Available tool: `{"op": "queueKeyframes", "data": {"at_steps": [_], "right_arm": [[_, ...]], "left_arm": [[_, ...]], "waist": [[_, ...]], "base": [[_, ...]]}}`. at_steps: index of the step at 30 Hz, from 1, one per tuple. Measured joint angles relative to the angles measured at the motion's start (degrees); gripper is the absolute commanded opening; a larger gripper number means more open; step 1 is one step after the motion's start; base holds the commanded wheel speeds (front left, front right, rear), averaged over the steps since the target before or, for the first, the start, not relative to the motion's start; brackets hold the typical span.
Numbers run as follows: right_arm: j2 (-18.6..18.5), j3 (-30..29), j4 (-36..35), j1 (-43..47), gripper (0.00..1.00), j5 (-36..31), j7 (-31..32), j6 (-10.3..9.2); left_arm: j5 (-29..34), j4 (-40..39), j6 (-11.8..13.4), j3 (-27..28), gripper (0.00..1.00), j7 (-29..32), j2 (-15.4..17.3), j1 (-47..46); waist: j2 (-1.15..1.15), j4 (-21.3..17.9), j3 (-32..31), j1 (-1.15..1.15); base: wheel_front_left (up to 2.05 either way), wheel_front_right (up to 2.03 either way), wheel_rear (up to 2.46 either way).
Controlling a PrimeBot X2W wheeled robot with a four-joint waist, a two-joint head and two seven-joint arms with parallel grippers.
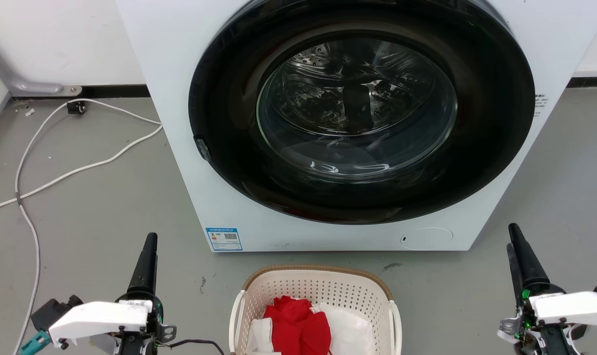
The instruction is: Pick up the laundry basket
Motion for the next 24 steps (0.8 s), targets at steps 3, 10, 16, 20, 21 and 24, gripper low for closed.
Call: {"op": "queueKeyframes", "data": {"at_steps": [3,10,16,20,21,24], "right_arm": [[0.0,0.6,-1.6,0.1,1.0,-5.3,-0.7,0.0],[0.0,1.6,-4.5,0.8,1.0,-15.8,-2.3,0.0],[0.0,2.1,-5.4,1.3,1.0,-23.1,-3.6,0.0],[0.0,2.1,-5.4,1.7,1.0,-26.8,-4.4,0.0],[0.0,2.1,-5.5,1.9,1.0,-27.8,-4.7,0.0],[0.0,2.3,-5.9,2.0,1.0,-30.6,-5.3,0.0]], "left_arm": [[3.4,-1.6,0.9,-0.2,1.0,-0.8,0.0,0.0],[12.3,-4.5,2.4,-1.8,1.0,-2.4,0.0,0.1],[19.0,-5.7,3.9,-3.4,1.0,-3.7,0.0,0.8],[23.0,-6.2,4.4,-4.0,1.0,-4.6,0.0,0.9],[23.9,-6.3,4.4,-4.2,1.0,-4.8,0.0,0.9],[26.7,-6.9,4.6,-4.5,1.0,-5.4,0.0,0.9]], "waist": [[0.0,0.0,0.1,0.0],[0.0,0.0,0.3,0.0],[0.0,0.0,0.3,0.0],[0.0,-0.1,0.4,0.0],[0.0,-0.1,0.4,0.0],[0.0,-0.1,0.5,0.0]], "base": [[0.0,0.0,0.0],[0.0,0.0,0.0],[0.0,0.0,0.0],[0.0,0.0,0.0],[0.0,0.0,0.0],[0.0,0.0,0.0]]}}
